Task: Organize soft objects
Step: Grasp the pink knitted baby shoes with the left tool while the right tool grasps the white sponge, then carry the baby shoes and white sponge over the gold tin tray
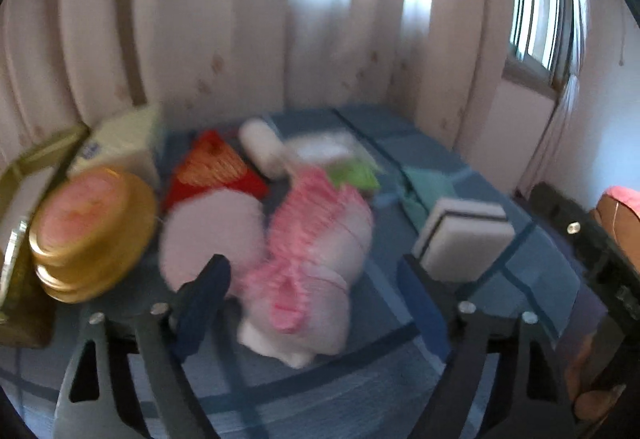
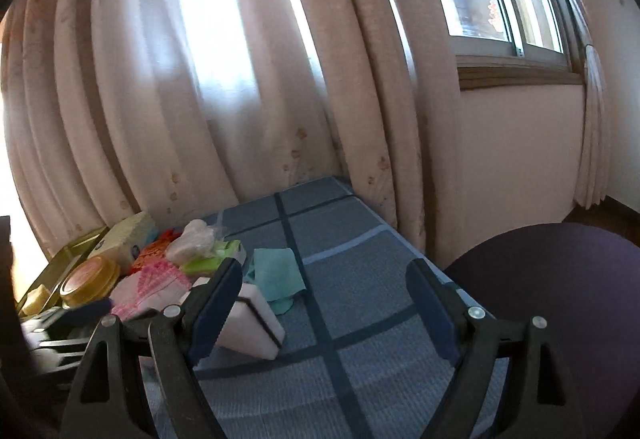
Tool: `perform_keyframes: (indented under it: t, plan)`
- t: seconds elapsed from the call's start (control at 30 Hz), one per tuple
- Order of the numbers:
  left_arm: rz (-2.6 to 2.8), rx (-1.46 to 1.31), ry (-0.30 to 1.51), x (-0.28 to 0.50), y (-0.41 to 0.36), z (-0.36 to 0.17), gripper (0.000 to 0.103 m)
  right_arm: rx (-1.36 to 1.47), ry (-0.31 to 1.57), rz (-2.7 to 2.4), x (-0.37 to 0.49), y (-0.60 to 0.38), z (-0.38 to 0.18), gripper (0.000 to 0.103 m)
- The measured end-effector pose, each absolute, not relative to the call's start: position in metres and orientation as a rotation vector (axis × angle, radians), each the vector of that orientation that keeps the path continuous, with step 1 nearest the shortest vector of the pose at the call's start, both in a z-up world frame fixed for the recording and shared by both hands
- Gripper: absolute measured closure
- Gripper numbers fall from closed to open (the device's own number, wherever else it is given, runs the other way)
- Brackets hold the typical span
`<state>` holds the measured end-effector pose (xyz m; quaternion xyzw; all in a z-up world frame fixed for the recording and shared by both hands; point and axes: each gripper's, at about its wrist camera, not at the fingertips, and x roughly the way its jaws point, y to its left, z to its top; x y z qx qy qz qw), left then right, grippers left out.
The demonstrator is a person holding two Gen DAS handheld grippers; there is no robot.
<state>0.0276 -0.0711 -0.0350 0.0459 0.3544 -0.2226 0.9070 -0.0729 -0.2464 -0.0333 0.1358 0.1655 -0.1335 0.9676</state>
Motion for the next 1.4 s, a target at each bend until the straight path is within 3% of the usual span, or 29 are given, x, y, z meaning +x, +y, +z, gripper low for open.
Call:
perform_keyframes:
  t: [0.1, 0.2, 0.37, 1.0, 1.07, 1.1, 1.4]
  plan:
    - [-0.448, 0.113, 0.762, 0.028, -0.081, -0.04, 0.028, 0.256, 0.333, -0.235, -0.074, -0.246, -0.034, 0.017]
    - [-0.449, 0.151, 0.747, 0.022, -0.086, -0.041, 0.056, 0.248, 0.354, -0.181, -0.072, -0.247, -0.036, 0.017]
    - [-0.459, 0.121, 0.741, 0.018, -0.083, -0.045, 0.069, 0.258, 0.376, -0.104, -0.067, -0.249, -0.035, 0.017]
    - [-0.338, 0.02, 0.516, -0.003, -0.009, 0.009, 0.07, 0.107, 0.58, -0.029, -0.011, -0.2, -0.046, 0.017]
    - [-0.324, -0.003, 0.525, -0.001, 0.001, 0.009, 0.07, 0.1, 0.591, -0.052, -0.008, -0.199, -0.047, 0.025]
    - [-0.315, -0.019, 0.53, 0.001, 0.008, 0.008, 0.07, 0.088, 0.603, -0.065, -0.006, -0.199, -0.048, 0.047]
    - [-0.282, -0.069, 0.546, 0.004, 0.034, -0.002, 0.07, 0.119, 0.542, -0.033, -0.022, -0.188, -0.032, 0.051]
